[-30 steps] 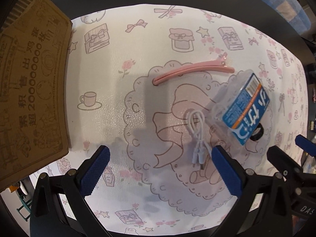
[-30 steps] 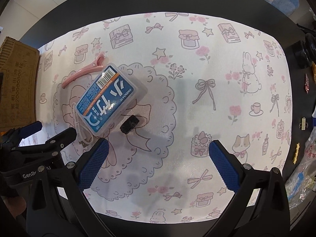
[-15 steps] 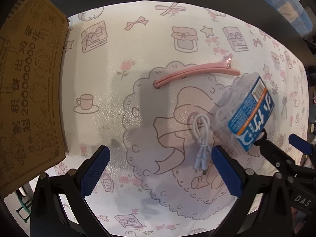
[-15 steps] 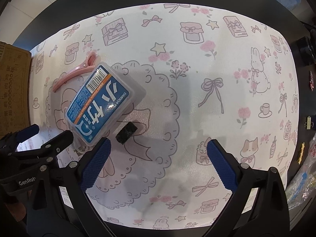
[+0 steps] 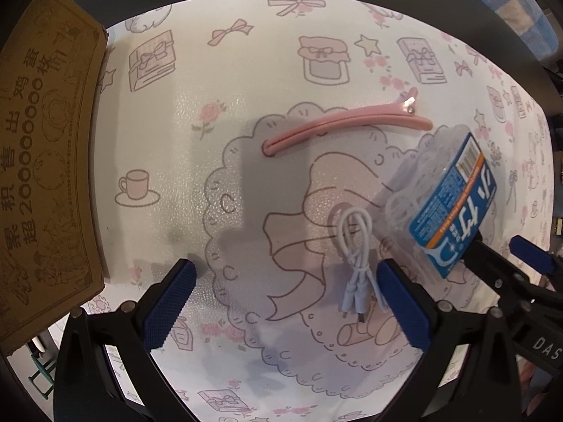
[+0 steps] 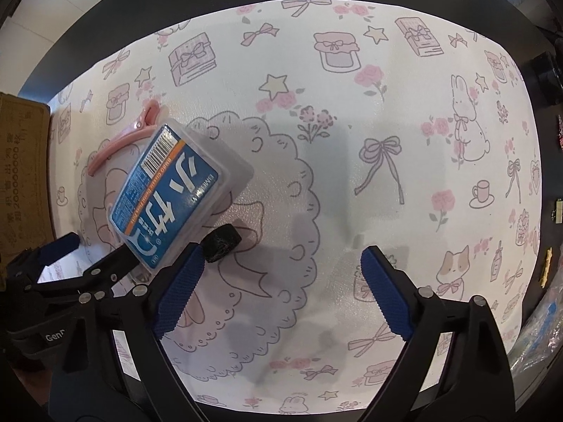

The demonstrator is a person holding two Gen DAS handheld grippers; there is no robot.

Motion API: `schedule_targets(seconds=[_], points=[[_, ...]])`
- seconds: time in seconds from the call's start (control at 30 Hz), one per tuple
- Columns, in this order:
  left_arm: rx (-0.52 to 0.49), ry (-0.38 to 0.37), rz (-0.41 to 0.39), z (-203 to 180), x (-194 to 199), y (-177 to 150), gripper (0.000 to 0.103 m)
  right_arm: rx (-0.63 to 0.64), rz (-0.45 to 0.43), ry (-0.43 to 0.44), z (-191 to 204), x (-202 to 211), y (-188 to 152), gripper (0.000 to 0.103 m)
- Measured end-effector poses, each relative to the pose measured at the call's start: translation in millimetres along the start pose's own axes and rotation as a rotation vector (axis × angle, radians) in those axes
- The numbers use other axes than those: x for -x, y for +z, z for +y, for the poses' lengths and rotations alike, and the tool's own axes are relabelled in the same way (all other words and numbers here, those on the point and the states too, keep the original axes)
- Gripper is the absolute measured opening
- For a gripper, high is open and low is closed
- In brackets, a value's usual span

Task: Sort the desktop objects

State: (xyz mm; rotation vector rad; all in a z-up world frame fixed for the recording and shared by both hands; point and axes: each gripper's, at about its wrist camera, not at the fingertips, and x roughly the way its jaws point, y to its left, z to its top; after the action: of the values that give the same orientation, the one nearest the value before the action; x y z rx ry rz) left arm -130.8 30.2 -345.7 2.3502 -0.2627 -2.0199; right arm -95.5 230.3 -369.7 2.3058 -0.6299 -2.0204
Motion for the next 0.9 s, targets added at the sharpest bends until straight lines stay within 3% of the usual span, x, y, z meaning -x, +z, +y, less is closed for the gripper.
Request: schedule_targets(seconds=[0.1, 0.17, 0.23, 0.3, 0.37, 0.43, 0.5, 0.57, 0.63, 0.73, 0.9], points=[[0.001, 0.011, 0.003, 5, -2, 1, 0.102, 0.011, 0.001, 0.004, 6, 0, 2, 0.091], [0.001, 0.018, 0.004, 8, -3, 1, 0.102, 0.021, 0.006, 0.005, 9, -1, 3, 0.087], [0.001, 0.023, 0.004, 10, -4, 0, 0.102, 0.028, 0.023, 0.004, 13, -5, 2, 0.076], [-0.001, 0.030, 0.004, 12, -4, 0, 0.100, 0.036, 0.028, -0.009, 16, -8, 2, 0.075], [0.000, 0.046, -0.003, 13, -1, -2, 0.091, 0.044, 0.021, -0.029, 19, -9, 1, 0.071], [-0.003, 0.059, -0.014, 15, 3, -3, 0.081, 0.054, 0.011, -0.064, 21, -7, 0, 0.051], [-0.016, 0.060, -0.028, 18, 9, -1, 0.071, 0.064, 0.011, -0.079, 24, -6, -2, 0.043], [-0.030, 0.061, -0.037, 17, 12, 0, 0.053, 0.071, 0.014, -0.081, 25, -6, -2, 0.034], [-0.044, 0.061, -0.042, 16, 15, 1, 0.040, 0.076, 0.015, -0.087, 27, -5, -2, 0.013], [-0.048, 0.041, -0.043, 16, 17, 1, 0.020, 0.069, 0.015, -0.090, 28, -5, -2, 0.009], [-0.053, 0.017, -0.038, 18, 19, 2, 0.014, 0.050, 0.020, -0.081, 20, -4, 0, 0.003]])
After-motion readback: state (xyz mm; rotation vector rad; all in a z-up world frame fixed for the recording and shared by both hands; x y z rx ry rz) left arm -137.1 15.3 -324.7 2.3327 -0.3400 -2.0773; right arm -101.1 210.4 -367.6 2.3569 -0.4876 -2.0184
